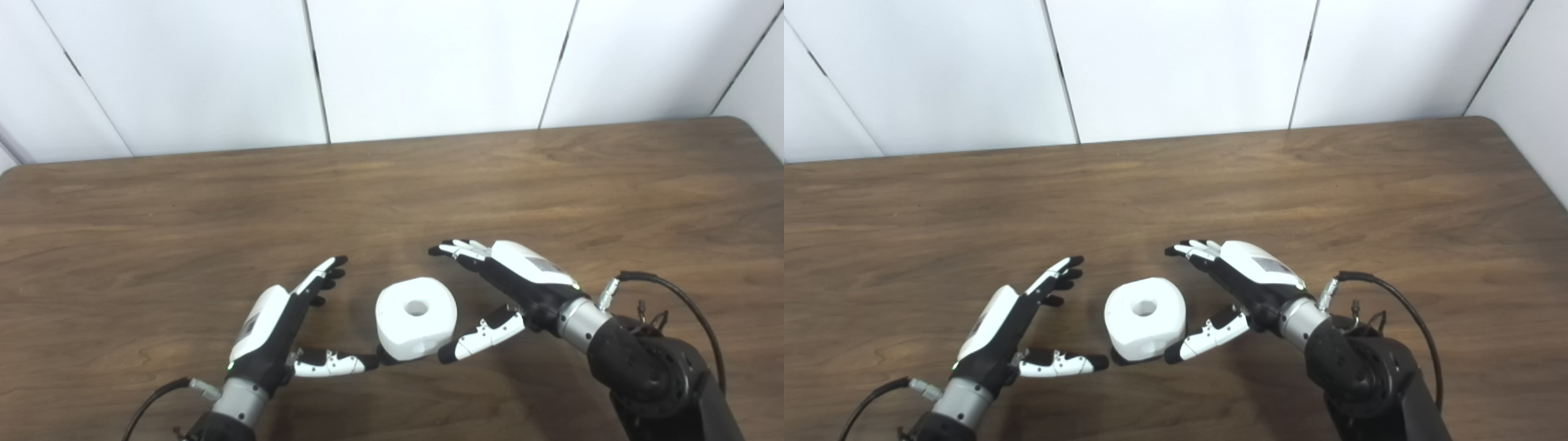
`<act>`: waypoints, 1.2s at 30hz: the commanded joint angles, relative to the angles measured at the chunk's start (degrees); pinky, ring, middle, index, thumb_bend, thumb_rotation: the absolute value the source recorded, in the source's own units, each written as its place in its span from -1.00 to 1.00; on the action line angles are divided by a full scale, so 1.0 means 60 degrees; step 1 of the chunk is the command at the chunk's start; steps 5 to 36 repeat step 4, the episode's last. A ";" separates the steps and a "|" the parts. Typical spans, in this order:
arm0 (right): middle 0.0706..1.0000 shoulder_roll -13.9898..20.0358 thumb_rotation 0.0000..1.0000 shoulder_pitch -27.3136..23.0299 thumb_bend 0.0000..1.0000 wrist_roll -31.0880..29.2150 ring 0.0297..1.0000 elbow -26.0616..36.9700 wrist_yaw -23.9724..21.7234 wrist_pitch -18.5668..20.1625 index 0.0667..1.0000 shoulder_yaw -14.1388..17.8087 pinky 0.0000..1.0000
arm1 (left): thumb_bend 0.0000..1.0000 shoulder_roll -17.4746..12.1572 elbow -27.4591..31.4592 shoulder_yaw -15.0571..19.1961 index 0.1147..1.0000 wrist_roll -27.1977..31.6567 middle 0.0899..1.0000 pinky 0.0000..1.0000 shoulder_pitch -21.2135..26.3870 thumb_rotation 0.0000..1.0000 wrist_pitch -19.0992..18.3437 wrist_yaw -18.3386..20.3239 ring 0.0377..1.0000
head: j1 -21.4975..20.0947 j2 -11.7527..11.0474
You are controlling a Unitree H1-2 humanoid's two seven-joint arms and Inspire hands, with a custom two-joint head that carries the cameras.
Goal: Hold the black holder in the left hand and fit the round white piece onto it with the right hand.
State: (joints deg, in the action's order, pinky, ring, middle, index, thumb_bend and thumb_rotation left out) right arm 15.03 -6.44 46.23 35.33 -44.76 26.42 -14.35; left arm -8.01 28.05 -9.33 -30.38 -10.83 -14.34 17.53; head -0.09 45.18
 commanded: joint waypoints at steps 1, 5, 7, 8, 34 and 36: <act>0.94 0.0059 0.07 -0.0374 1.00 -0.0152 1.00 0.0184 0.0070 0.0045 0.83 0.0264 0.97 | 1.00 -0.0174 0.0258 0.0317 0.94 0.0639 0.84 0.64 -0.0213 -0.65 -0.0266 0.0028 0.79 | 0.0009 0.0003; 0.95 0.0000 0.06 -0.0429 1.00 -0.0672 1.00 0.0259 -0.0342 0.0078 0.84 0.0878 0.97 | 1.00 -0.0208 0.0578 0.0753 0.98 0.1495 0.88 0.89 -0.0322 -0.67 -0.0436 0.0035 0.90 | 0.0025 -0.0014; 0.95 0.0000 0.06 -0.0429 1.00 -0.0672 1.00 0.0259 -0.0342 0.0078 0.84 0.0878 0.97 | 1.00 -0.0208 0.0578 0.0753 0.98 0.1495 0.88 0.89 -0.0322 -0.67 -0.0436 0.0035 0.90 | 0.0025 -0.0014; 0.95 0.0000 0.06 -0.0429 1.00 -0.0672 1.00 0.0259 -0.0342 0.0078 0.84 0.0878 0.97 | 1.00 -0.0208 0.0578 0.0753 0.98 0.1495 0.88 0.89 -0.0322 -0.67 -0.0436 0.0035 0.90 | 0.0025 -0.0014; 0.95 0.0000 0.06 -0.0429 1.00 -0.0672 1.00 0.0259 -0.0342 0.0078 0.84 0.0878 0.97 | 1.00 -0.0208 0.0578 0.0753 0.98 0.1495 0.88 0.89 -0.0322 -0.67 -0.0436 0.0035 0.90 | 0.0025 -0.0014; 0.95 0.0000 0.06 -0.0429 1.00 -0.0672 1.00 0.0259 -0.0342 0.0078 0.84 0.0878 0.97 | 1.00 -0.0208 0.0578 0.0753 0.98 0.1495 0.88 0.89 -0.0322 -0.67 -0.0436 0.0035 0.90 | 0.0025 -0.0014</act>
